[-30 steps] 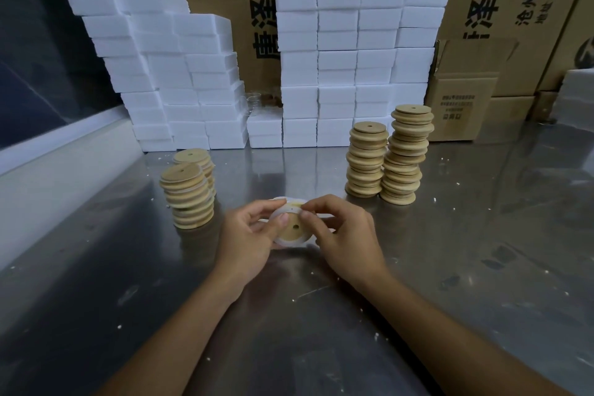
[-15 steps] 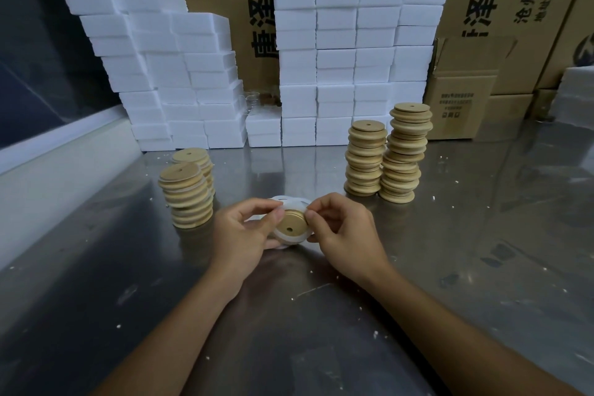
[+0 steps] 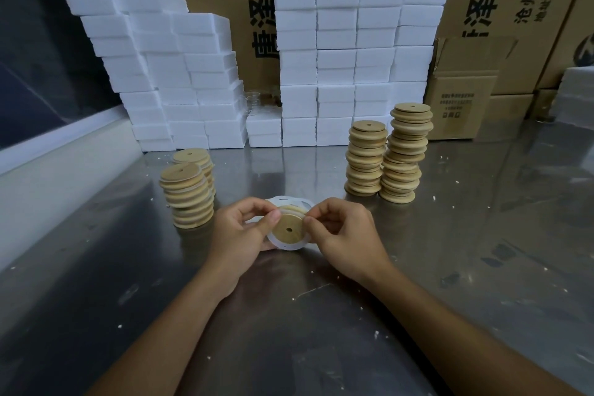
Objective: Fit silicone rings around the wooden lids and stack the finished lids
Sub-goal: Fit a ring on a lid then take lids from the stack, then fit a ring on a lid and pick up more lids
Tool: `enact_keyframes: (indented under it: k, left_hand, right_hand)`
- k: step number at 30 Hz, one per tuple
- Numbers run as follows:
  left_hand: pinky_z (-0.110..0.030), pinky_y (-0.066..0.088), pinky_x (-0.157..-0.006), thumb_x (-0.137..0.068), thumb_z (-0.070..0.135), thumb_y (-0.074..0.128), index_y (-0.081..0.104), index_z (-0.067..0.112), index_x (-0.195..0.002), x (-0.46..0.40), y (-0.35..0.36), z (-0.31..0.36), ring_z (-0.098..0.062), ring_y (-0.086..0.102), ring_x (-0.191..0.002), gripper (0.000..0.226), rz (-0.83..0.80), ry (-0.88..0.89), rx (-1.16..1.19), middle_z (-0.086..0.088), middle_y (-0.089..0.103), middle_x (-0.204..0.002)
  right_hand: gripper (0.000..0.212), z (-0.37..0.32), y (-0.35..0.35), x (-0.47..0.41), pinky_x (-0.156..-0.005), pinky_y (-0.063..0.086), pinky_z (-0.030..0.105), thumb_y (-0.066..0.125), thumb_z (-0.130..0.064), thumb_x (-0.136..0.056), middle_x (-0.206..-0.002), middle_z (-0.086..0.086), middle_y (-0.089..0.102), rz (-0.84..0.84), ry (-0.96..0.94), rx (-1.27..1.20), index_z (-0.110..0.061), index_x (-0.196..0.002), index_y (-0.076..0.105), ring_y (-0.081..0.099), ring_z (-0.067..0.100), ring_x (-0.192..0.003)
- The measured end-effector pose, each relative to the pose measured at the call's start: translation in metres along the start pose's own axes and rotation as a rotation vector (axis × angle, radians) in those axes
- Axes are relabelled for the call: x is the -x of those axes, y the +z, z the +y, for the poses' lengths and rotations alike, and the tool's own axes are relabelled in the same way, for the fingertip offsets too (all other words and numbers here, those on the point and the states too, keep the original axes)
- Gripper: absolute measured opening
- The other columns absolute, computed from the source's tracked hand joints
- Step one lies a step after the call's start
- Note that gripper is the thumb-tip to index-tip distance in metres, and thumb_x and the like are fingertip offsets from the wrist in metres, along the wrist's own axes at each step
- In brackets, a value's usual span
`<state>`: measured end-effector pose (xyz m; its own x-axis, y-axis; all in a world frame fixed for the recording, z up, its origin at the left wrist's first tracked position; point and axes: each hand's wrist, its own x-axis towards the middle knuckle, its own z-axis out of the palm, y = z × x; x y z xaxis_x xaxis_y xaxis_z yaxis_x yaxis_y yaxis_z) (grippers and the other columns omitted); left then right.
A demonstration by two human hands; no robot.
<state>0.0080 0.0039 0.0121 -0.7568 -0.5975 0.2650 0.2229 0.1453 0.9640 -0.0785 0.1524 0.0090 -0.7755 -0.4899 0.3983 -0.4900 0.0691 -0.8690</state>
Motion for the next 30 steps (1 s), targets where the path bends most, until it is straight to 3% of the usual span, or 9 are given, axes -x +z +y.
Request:
enact_keyframes:
  k: [5,10,16,20,30]
  left_hand:
    - [-0.032,0.059,-0.059,-0.084,-0.001,0.069,0.066,0.005,-0.072,-0.001,-0.002,0.001,-0.023,0.073,-0.075,0.014,0.011,-0.052,0.010,-0.012,0.074,-0.083]
    - [-0.042,0.060,-0.066,-0.084,-0.003,0.067,0.063,0.001,-0.070,-0.004,-0.007,0.002,-0.032,0.073,-0.083,0.015,-0.012,-0.150,0.083,-0.019,0.073,-0.090]
    - [-0.036,0.060,-0.063,-0.083,-0.002,0.069,0.060,-0.003,-0.076,-0.002,-0.007,0.001,-0.030,0.073,-0.083,0.012,-0.017,-0.148,0.081,-0.021,0.072,-0.090]
    - [-0.033,0.060,-0.058,-0.084,-0.009,0.066,0.056,-0.010,-0.084,-0.001,-0.005,0.001,-0.029,0.074,-0.079,0.010,-0.030,-0.129,0.067,-0.018,0.074,-0.084]
    - [-0.030,0.060,-0.058,-0.082,-0.013,0.065,0.060,0.002,-0.086,-0.002,-0.009,0.009,-0.020,0.073,-0.070,0.017,-0.101,-0.071,-0.023,0.000,0.071,-0.071]
  right_hand:
    - [0.003,0.000,-0.001,-0.001,-0.075,0.062,0.038,0.071,-0.010,-0.086,-0.081,-0.001,0.075,-0.005,0.011,0.004,-0.010,-0.084,0.073,0.073,0.011,-0.076]
    - [0.004,0.000,-0.003,-0.003,-0.080,0.061,0.042,0.073,-0.011,-0.087,-0.087,0.003,0.076,-0.042,0.057,-0.044,-0.008,-0.085,0.075,0.074,0.016,-0.083]
    - [0.010,0.002,-0.006,-0.003,-0.078,0.061,0.046,0.073,-0.014,-0.089,-0.085,0.008,0.076,-0.055,0.108,-0.061,-0.004,-0.089,0.073,0.074,0.022,-0.080]
    - [0.010,0.003,-0.008,-0.003,-0.077,0.062,0.046,0.072,-0.014,-0.089,-0.087,0.009,0.076,-0.078,0.152,-0.090,-0.003,-0.090,0.073,0.074,0.024,-0.081]
    - [0.007,0.010,-0.010,-0.007,-0.080,0.062,0.046,0.075,-0.007,-0.086,-0.080,0.013,0.075,-0.123,0.217,-0.138,-0.008,-0.080,0.071,0.074,0.032,-0.079]
